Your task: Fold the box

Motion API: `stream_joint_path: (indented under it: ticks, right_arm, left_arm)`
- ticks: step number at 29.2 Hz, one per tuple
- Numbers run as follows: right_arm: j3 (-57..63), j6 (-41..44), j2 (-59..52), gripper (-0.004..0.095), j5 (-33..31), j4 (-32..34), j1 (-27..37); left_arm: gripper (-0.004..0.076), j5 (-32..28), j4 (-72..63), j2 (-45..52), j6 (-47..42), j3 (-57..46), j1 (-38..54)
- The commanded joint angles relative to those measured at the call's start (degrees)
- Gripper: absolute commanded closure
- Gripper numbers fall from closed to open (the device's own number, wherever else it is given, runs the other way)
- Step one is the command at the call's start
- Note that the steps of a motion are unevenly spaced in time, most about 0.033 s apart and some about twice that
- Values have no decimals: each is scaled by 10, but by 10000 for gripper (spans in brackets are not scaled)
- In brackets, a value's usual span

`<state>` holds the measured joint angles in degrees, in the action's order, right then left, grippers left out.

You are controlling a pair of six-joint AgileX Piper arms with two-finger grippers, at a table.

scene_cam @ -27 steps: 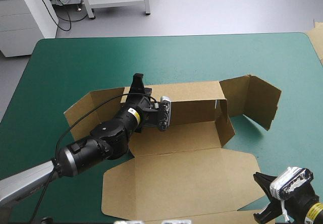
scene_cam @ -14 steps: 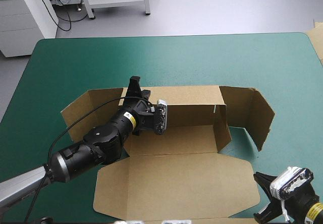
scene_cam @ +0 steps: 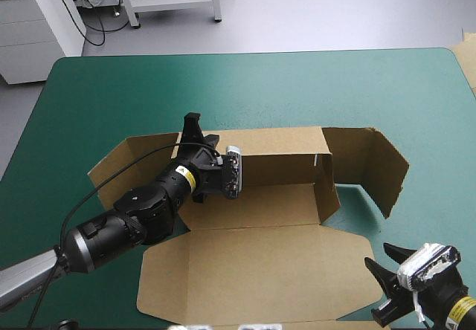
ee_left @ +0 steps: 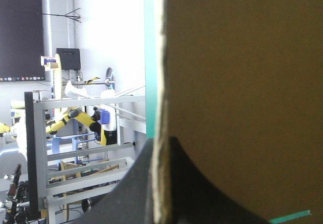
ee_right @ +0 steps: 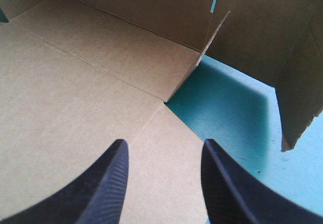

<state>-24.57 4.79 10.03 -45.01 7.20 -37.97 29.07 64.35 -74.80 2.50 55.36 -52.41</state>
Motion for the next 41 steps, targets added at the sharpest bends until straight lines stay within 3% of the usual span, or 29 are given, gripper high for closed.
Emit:
stream_joint_path:
  ticks: [1, 13, 25, 32, 41]
  right_arm:
    - [-13, 1, 8, 481, 43, 9, 3]
    - [-13, 1, 8, 481, 43, 9, 3]
    - [-25, 1, 8, 481, 34, 27, 3]
    - [-105, 35, 46, 481, -24, 75, 3]
    - [-252, 65, 167, 481, -31, 101, 3]
  left_arm:
    - [729, 12, -24, 21, 27, 17, -3]
    - [729, 51, -123, 21, 136, 64, -3]
    - [730, 67, -161, 12, 136, 68, -3]
    - [733, 67, -163, 8, 136, 68, -3]
    - [733, 67, -163, 8, 136, 68, -3]
